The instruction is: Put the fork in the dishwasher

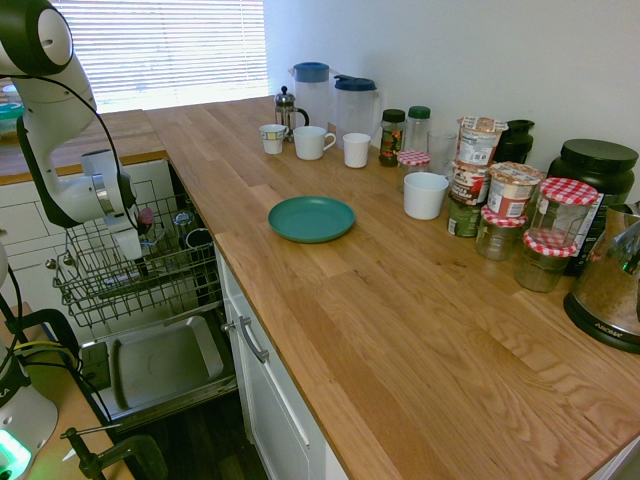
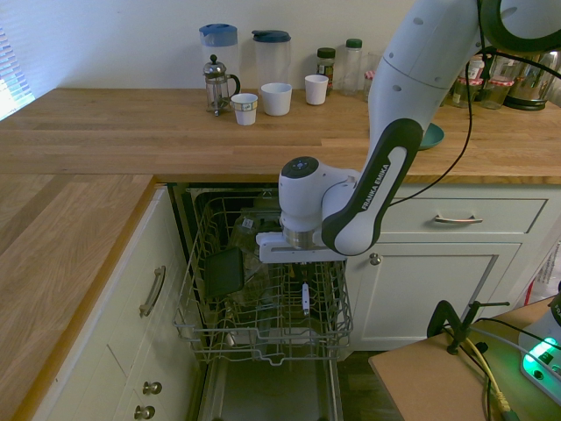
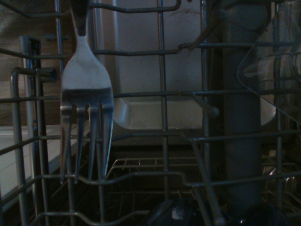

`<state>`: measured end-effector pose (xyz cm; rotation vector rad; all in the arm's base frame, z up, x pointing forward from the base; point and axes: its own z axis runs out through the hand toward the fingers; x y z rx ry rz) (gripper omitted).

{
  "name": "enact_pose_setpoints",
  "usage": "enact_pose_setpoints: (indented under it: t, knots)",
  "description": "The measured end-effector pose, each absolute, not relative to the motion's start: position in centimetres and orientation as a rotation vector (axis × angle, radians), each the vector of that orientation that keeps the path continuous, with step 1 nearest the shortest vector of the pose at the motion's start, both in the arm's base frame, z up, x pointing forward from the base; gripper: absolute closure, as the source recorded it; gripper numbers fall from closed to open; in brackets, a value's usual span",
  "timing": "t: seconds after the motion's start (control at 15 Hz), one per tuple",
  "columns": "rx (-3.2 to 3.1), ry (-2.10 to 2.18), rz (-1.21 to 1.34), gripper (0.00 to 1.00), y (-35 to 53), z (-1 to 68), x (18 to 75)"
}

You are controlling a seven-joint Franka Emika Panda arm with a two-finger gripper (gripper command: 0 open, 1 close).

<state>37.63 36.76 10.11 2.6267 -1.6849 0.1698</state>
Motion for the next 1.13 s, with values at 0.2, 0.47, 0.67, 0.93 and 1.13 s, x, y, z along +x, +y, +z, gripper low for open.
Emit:
enact_pose_setpoints:
  t: [0.2, 0.47, 0.67, 0.93, 1.13]
  knots:
    - [2.628, -1.677, 0.150, 0.00, 37.1, 9.6, 37.3]
    - [2.629, -1.670, 0.157, 0.00, 37.2, 9.5, 37.7]
    - [2.622, -1.676, 0.174, 0.00, 36.8, 9.6, 38.2]
    - [2.632, -1.736, 0.246, 0.00, 36.0, 14.7, 39.3]
    - [2.595, -1.771, 0.311, 0.00, 35.3, 20.9, 39.1]
